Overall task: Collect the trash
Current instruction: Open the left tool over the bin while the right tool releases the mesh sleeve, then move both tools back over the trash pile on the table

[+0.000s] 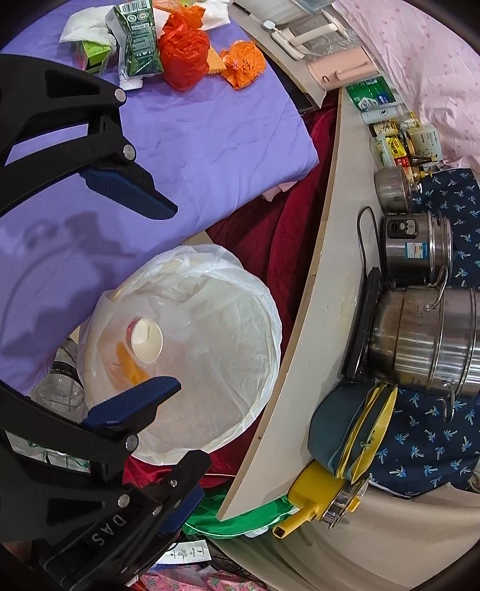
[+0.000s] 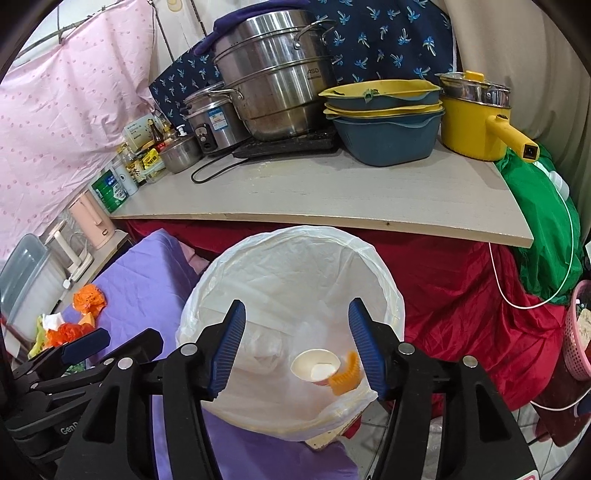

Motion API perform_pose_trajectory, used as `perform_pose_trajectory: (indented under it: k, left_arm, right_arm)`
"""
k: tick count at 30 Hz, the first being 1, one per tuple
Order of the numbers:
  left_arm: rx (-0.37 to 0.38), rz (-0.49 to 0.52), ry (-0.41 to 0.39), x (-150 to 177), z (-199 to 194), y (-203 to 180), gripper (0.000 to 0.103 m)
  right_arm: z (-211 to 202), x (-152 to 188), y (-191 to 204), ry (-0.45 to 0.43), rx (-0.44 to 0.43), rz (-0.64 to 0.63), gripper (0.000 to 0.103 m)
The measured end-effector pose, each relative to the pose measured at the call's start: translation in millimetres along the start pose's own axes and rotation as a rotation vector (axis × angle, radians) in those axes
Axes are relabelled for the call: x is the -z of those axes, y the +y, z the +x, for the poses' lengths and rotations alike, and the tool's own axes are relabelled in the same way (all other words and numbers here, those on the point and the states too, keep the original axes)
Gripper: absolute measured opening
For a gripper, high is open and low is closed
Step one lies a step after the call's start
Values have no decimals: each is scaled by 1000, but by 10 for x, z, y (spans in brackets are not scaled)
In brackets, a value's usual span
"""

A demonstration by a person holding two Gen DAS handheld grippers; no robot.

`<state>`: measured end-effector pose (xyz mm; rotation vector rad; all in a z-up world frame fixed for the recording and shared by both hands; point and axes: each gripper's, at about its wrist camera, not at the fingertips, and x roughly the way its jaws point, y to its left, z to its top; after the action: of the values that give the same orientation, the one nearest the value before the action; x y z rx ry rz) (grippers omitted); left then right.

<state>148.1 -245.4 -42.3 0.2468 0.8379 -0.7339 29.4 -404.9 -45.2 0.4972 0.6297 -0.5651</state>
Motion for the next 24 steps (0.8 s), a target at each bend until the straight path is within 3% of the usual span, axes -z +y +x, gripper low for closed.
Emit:
perform_pose_trajectory:
  k: [12,15,24]
  left_arm:
    - [-37,-70,-37,53,-323,388,83]
    - [-59,-101,-54,94,-456,570,88]
    - [-126,-207,-70,323,-763,1213,89]
  right_arm:
    - [-240,7,396,-38,-47,-44,65]
    - [-273,42,554,-37,-71,-64,66]
    - [-299,242,1209,-1,-163,-170,66]
